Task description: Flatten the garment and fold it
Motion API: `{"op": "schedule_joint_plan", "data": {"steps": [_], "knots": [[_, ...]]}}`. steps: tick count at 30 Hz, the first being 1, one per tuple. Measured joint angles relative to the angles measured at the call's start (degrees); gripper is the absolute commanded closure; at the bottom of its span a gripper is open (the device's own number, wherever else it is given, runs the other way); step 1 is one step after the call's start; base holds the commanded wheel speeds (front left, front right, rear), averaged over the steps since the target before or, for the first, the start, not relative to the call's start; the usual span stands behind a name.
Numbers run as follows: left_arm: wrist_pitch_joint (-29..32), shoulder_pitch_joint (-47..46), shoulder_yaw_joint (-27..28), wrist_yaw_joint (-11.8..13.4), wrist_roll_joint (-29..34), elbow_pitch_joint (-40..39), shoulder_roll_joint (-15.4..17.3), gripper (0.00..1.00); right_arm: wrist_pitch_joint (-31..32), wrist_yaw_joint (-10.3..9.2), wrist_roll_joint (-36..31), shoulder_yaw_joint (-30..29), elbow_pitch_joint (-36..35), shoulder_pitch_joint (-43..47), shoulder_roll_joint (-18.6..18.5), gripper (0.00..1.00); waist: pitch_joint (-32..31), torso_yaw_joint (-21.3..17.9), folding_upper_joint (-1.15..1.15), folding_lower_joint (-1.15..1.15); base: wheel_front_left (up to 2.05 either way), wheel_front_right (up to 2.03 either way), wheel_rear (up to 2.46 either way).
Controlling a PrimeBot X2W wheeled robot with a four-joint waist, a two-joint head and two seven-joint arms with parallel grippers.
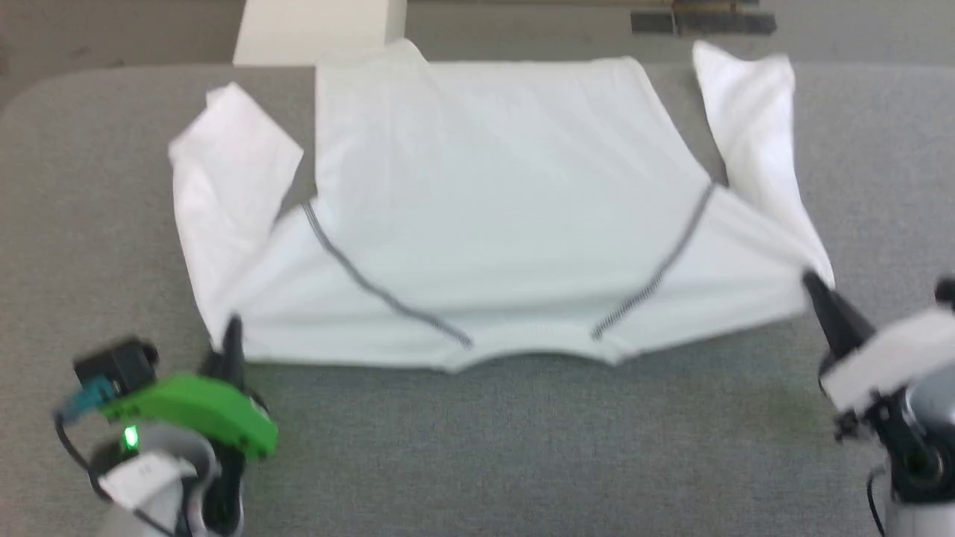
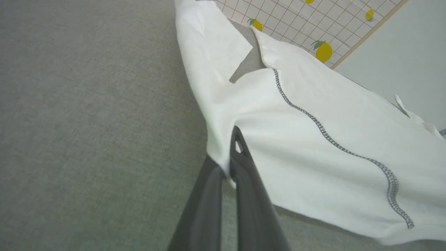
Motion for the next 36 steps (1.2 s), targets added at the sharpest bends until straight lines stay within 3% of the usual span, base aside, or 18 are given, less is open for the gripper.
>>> {"op": "schedule_joint_plan", "data": {"steps": [8,17,25,26,27,28,29,36], "knots": [[5.3,13.4,-0.3,4.6,-2.9,-4.2,-0.9,1.0,0.9,0.01,1.2,-1.8,-3.0,13.9,0.1,1.0,-7.2,0.9,0.0,0.0,0.0,0.0,0.0],[16.7,20.4,-3.4,11.0,-1.9,-8.3,2.8,1.0,10.2,0.03,-7.8,-1.2,-10.1,23.7,0.1,1.0,-10.2,2.1,0.0,0.0,0.0,0.0,0.0],[17.0,18.8,-5.7,11.6,-1.0,-4.0,1.7,1.0,14.4,0.01,-16.7,4.6,-6.8,22.8,0.1,1.0,-9.4,1.3,0.0,0.0,0.0,0.0,0.0],[16.6,18.3,-5.7,11.3,-1.0,-3.3,1.4,0.74,14.4,0.01,-17.6,5.0,-5.5,22.5,0.1,1.0,-9.3,1.2,0.0,0.0,0.0,0.0,0.0],[16.4,18.0,-5.7,11.2,-1.0,-2.7,1.2,0.02,14.3,0.01,-17.8,5.1,-4.5,22.1,0.1,0.96,-9.3,1.2,0.0,0.0,0.0,0.0,0.0],[16.3,17.6,-5.7,11.1,-1.0,-2.3,1.1,0.0,13.8,0.01,-17.9,5.4,-3.6,21.8,0.0,0.52,-9.3,1.3,0.0,0.0,0.0,0.0,0.0],[16.1,17.4,-5.6,10.9,-1.1,-1.9,1.0,0.0,13.3,0.01,-18.1,5.6,-3.0,21.6,0.0,0.0,-9.3,1.3,0.0,0.0,0.0,0.0,0.0],[14.9,17.4,-2.3,11.0,-2.6,-3.1,1.8,0.0,10.6,0.01,-16.3,3.4,-4.3,21.2,0.1,0.0,-9.7,1.5,0.0,0.0,0.0,0.0,0.0]]}}
